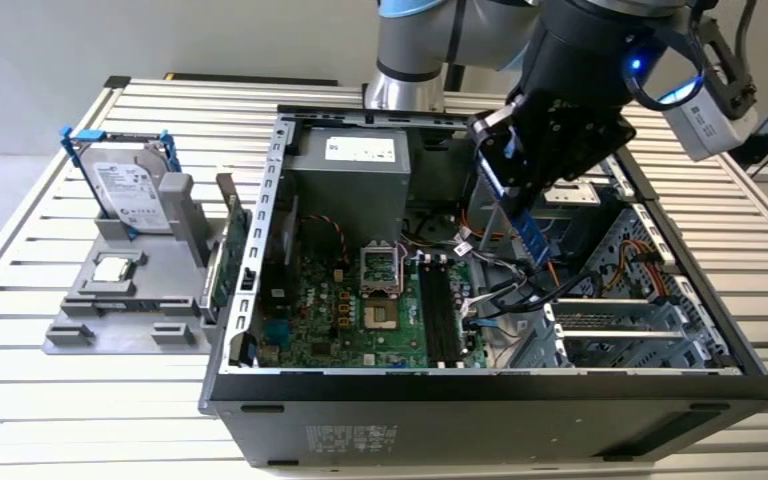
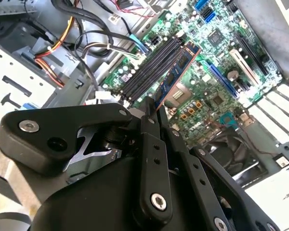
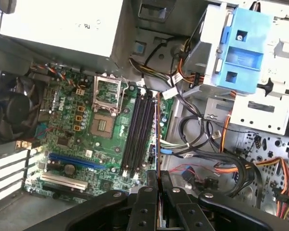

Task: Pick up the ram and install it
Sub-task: 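Insert the ram into the slot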

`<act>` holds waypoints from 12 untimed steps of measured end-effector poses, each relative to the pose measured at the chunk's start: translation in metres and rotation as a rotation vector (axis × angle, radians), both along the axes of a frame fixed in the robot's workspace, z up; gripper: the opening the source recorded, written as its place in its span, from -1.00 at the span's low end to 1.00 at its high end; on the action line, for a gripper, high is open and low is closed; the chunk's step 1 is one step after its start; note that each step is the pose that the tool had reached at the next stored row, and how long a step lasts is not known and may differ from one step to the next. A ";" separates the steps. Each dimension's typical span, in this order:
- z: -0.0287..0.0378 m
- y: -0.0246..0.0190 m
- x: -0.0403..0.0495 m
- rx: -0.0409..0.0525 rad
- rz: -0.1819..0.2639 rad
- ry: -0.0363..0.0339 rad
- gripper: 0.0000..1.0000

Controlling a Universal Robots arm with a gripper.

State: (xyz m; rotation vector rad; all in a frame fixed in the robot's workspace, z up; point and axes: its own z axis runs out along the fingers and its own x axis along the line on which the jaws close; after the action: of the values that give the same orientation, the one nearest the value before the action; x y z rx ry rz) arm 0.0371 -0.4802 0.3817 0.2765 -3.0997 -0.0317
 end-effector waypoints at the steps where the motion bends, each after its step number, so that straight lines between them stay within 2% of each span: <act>1: 0.0000 -0.0001 0.0000 0.0000 -0.009 0.0000 -1.00; 12: 0.0000 -0.0008 0.0000 0.0000 -0.106 0.0000 -1.00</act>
State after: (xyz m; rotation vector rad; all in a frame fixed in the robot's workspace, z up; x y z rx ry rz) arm 0.0371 -0.4810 0.3817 0.1127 -3.1110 -0.0341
